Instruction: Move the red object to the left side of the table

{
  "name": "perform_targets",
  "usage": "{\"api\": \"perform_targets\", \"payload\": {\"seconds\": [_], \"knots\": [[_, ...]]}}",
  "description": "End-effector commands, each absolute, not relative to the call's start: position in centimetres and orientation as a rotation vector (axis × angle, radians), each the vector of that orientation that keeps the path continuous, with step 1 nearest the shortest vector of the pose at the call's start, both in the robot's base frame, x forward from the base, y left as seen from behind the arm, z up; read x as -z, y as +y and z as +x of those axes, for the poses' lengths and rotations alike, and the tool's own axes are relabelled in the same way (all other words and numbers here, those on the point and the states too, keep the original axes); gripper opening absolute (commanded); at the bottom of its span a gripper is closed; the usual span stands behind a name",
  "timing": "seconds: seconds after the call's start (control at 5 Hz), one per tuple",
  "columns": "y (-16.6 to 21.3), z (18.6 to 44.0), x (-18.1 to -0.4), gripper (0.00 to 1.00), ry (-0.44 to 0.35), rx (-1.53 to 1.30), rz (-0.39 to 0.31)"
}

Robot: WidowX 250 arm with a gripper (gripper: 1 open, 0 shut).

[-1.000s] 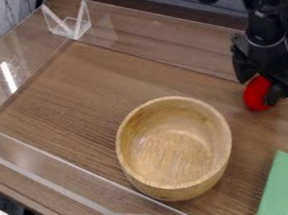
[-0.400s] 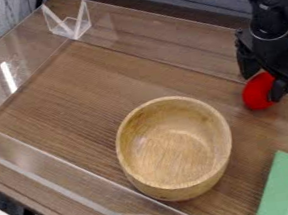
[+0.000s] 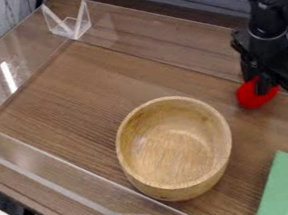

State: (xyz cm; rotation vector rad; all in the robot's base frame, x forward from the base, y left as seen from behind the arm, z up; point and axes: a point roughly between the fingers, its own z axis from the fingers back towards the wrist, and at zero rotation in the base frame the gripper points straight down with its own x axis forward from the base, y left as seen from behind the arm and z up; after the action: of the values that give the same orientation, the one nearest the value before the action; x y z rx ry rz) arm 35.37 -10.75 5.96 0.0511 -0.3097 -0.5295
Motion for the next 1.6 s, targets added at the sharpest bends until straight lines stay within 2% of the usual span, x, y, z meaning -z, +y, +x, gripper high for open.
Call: {"api": "perform_targets", "payload": {"seconds": [0.0, 0.2, 0.4, 0.6, 1.0, 1.2, 1.4], "knots": [[-9.6, 36.3, -12.6, 0.0, -0.458, 0.48, 0.088], [-5.9, 35.8, -17.1, 0.0, -0.489, 0.405, 0.136], [-2.0, 35.5, -19.9, 0.0, -0.488, 0.315, 0.167], [-0.8, 35.0, -19.3, 0.0, -0.481, 0.301, 0.168], [1.5, 34.2, -17.1, 0.0, -0.439, 0.263, 0.168], [4.3, 33.3, -16.2, 0.0, -0.417, 0.219, 0.176], [7.1, 31.0, -15.2, 0.0, -0.401, 0.179, 0.182]]}}
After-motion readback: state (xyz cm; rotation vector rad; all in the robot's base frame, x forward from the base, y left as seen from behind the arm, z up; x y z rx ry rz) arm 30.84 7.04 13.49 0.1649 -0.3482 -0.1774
